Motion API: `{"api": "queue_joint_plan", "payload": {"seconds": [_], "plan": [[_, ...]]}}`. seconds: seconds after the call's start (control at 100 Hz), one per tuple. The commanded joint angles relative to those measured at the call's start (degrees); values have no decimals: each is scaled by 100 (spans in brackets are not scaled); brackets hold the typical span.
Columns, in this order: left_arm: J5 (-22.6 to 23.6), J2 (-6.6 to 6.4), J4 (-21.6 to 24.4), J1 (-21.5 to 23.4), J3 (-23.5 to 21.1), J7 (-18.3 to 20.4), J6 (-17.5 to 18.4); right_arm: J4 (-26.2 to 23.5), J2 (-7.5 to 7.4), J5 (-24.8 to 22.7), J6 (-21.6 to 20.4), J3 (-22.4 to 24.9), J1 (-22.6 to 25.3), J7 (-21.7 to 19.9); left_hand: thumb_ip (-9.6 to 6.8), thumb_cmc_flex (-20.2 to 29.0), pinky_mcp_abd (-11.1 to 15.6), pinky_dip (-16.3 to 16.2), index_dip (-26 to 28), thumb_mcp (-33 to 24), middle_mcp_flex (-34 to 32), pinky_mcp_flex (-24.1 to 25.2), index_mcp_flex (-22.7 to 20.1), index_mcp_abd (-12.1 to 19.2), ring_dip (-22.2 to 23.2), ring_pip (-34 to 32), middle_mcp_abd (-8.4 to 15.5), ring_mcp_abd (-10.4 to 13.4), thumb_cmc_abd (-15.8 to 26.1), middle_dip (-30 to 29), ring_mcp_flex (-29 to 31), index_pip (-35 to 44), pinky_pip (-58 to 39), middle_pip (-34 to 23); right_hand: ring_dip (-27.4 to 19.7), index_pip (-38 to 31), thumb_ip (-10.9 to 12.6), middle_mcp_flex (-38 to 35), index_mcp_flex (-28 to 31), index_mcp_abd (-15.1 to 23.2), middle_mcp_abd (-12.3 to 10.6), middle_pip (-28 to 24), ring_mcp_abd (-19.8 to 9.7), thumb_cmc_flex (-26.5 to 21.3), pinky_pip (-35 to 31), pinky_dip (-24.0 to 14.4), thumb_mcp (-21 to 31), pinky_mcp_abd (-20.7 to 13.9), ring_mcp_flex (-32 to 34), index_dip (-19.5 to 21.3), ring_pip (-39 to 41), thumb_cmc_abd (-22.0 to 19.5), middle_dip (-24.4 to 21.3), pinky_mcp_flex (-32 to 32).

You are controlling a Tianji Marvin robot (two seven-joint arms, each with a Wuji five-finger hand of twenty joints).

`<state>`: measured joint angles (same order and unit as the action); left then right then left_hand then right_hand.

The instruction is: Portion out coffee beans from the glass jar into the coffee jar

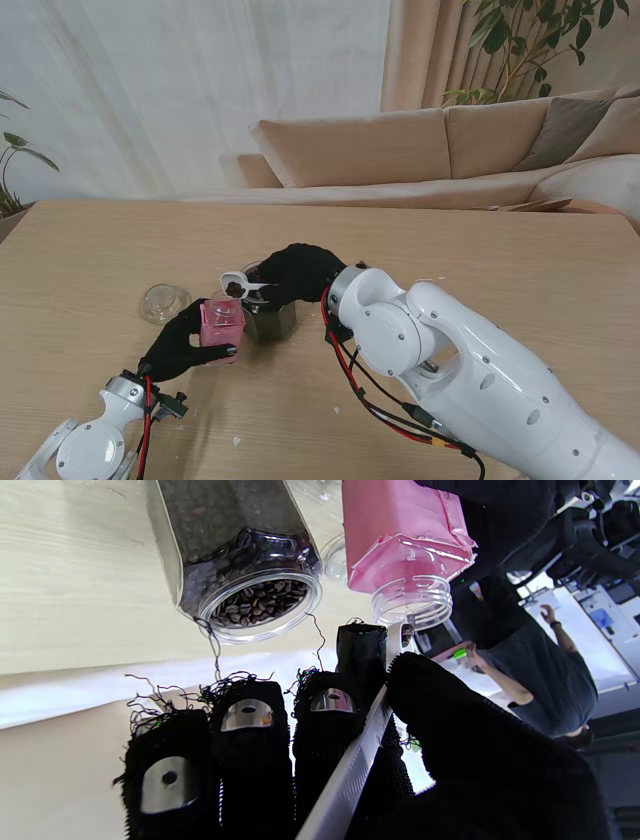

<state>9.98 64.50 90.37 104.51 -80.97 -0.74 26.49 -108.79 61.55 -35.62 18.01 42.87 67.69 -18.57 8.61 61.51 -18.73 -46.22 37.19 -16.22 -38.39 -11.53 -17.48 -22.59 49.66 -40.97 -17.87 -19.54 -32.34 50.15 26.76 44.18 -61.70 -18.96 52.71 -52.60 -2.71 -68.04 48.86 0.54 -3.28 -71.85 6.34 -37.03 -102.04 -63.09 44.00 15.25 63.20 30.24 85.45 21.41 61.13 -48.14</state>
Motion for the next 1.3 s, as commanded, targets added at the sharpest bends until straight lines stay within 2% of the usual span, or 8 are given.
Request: {"api": "queue_joint_plan", "payload": {"seconds": [0.0, 0.15, 0.35, 0.65, 1.29], "plan": [[1, 21, 50, 26, 16, 105, -14, -19, 13, -28, -59, -74, 21, -61, -414, 1141, 29, -77, 439, -952, -291, -52, -232, 916, -39, -1, 563, 51, 1156, 295, -166, 976, -140, -685, 21, -36, 146, -238, 147, 23, -75, -240, 125, -149, -1063, -14, 175, 99, 155, -66, 199, -21, 13, -73], [-1, 16, 51, 28, 23, 123, -10, 24, 19, -374, -164, -187, -20, 9, -416, 1140, 33, -75, 440, -950, -288, -51, -232, 923, -42, 2, 568, 50, 1161, 294, -171, 977, -138, -683, 18, -32, 146, -236, 141, 42, -102, -235, 107, -135, -1056, -8, 167, 65, 156, -63, 191, -34, 12, -79], [-2, 16, 43, 26, 18, 121, 9, 58, 25, -613, -308, -290, -45, 80, -417, 1142, 32, -76, 438, -949, -293, -56, -232, 915, -44, 1, 562, 45, 1159, 295, -168, 974, -139, -685, 16, -32, 143, -235, 131, 59, -108, -232, 91, -141, -1058, -3, 156, 47, 154, -58, 183, -28, 12, -81], [-18, 16, 40, 29, 13, 128, 18, 76, 35, -1569, -638, -422, 65, 418, -416, 1143, 30, -74, 439, -947, -297, -57, -230, 917, -45, 1, 561, 47, 1159, 296, -173, 977, -138, -686, 12, -52, 140, -200, 127, 111, -179, -218, 39, -121, -1035, 11, 117, 11, 126, -20, 150, -75, 21, -46], [-41, 20, 24, 29, 5, 117, 61, 62, 30, -3183, -809, -633, 227, 1055, -416, 1147, 32, -72, 441, -942, -295, -58, -234, 920, -46, 2, 565, 53, 1166, 295, -169, 981, -136, -683, 17, -41, 153, -201, 104, 198, -250, -192, -40, -96, -1015, 69, 81, -109, 125, 59, 107, -77, 41, -71]]}}
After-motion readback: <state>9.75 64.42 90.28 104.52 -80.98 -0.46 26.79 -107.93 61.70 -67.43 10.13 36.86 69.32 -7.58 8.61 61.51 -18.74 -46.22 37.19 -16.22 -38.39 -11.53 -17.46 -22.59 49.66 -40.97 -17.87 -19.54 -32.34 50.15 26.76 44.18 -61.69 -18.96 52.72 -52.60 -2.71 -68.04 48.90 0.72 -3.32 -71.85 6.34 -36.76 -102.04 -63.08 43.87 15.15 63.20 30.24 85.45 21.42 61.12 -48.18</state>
